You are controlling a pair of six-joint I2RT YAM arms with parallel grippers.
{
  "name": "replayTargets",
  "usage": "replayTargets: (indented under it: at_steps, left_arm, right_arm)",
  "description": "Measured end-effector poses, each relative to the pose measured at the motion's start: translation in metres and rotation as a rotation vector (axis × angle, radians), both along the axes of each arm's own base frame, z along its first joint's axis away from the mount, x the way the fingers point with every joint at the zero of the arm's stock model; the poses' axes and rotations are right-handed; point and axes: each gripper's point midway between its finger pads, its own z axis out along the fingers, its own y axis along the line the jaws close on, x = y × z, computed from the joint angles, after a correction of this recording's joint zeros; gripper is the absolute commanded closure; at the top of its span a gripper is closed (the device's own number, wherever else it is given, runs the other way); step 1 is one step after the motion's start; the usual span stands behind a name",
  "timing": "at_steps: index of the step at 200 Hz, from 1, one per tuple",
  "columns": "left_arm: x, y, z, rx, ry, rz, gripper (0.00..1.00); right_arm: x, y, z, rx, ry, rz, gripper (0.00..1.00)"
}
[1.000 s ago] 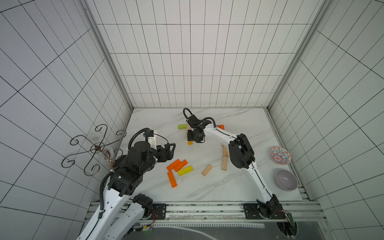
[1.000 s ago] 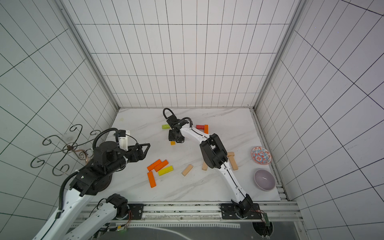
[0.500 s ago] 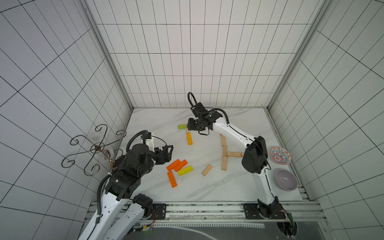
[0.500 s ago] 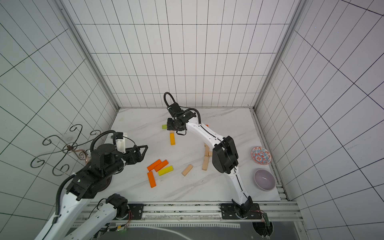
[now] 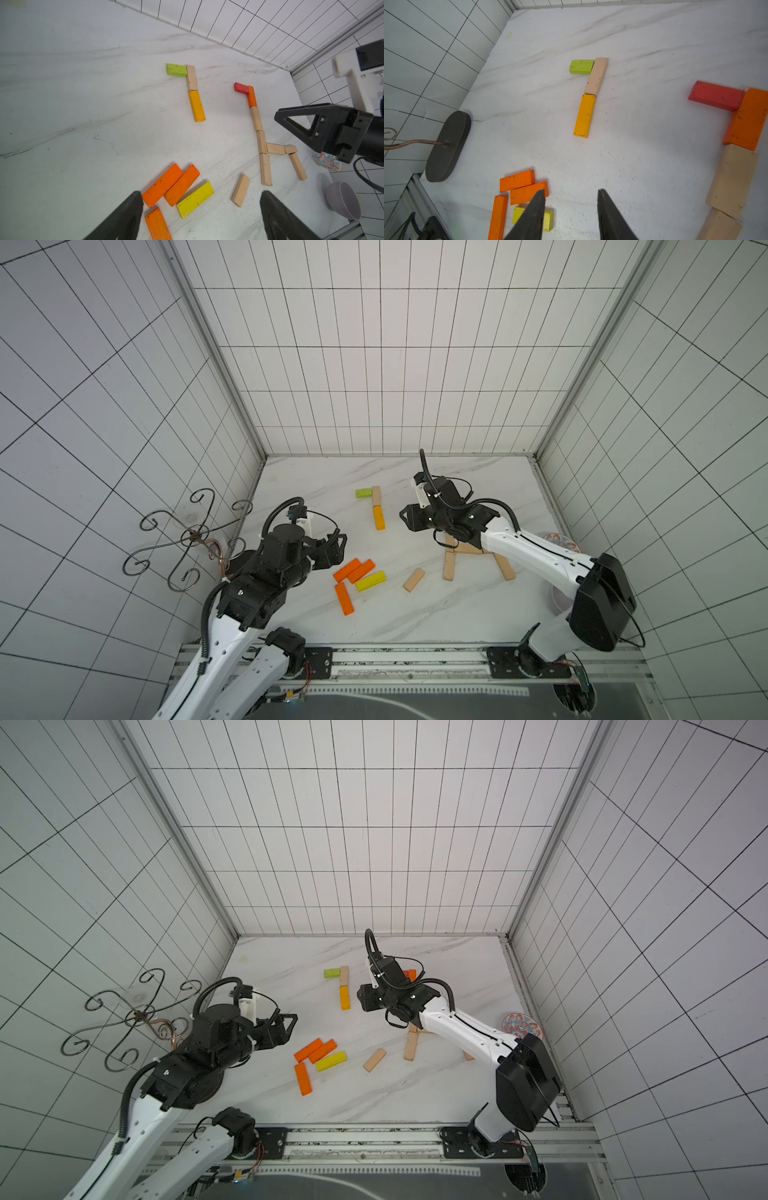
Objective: Assemble a giraffe with building blocks
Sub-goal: Assemble the building block at the center of the board.
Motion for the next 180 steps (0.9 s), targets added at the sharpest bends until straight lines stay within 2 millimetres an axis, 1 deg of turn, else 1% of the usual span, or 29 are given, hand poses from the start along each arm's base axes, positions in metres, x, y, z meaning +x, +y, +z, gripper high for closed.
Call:
replayTargets:
  at_steps: [22,40,68,76,103,130,156,180]
  left_arm:
    - [0.003,-0.004,-0.008,0.009,0.032,-0.008,0.16]
    - [0.003,-0.012,-0.016,0.023,0.062,-0.029,0.19]
    - [-0.001,-0.032,-0.031,0.055,0.118,-0.091,0.22]
    - [-0.004,-0.041,-0.038,0.071,0.139,-0.118,0.24]
    - [-0.015,-0.068,-0.062,0.13,0.211,-0.201,0.28]
    - [-0.025,-0.086,-0.092,0.206,0.297,-0.255,0.31]
    - [-0.033,-0.095,-0.116,0.27,0.362,-0.291,0.31]
    - [-0.035,-0.095,-0.137,0.325,0.419,-0.302,0.23]
  right_arm:
    - [-0.018,-0.016,-0.022,-0.023,0.017,0.005,0.56]
    - [-0.031,-0.026,-0.033,-0.023,0.024,0.006,0.56]
    - [-0.045,-0.039,-0.044,-0.005,0.03,-0.008,0.57]
    - [-0.049,-0.042,-0.047,0.002,0.032,-0.011,0.58]
    - [-0.059,-0.05,-0.053,0.033,0.029,-0.021,0.58]
    - [-0.067,-0.057,-0.054,0.061,0.02,-0.031,0.58]
    - [-0.073,-0.063,-0.055,0.078,0.007,-0.033,0.57]
    - [-0.078,-0.069,-0.056,0.088,-0.003,-0.035,0.58]
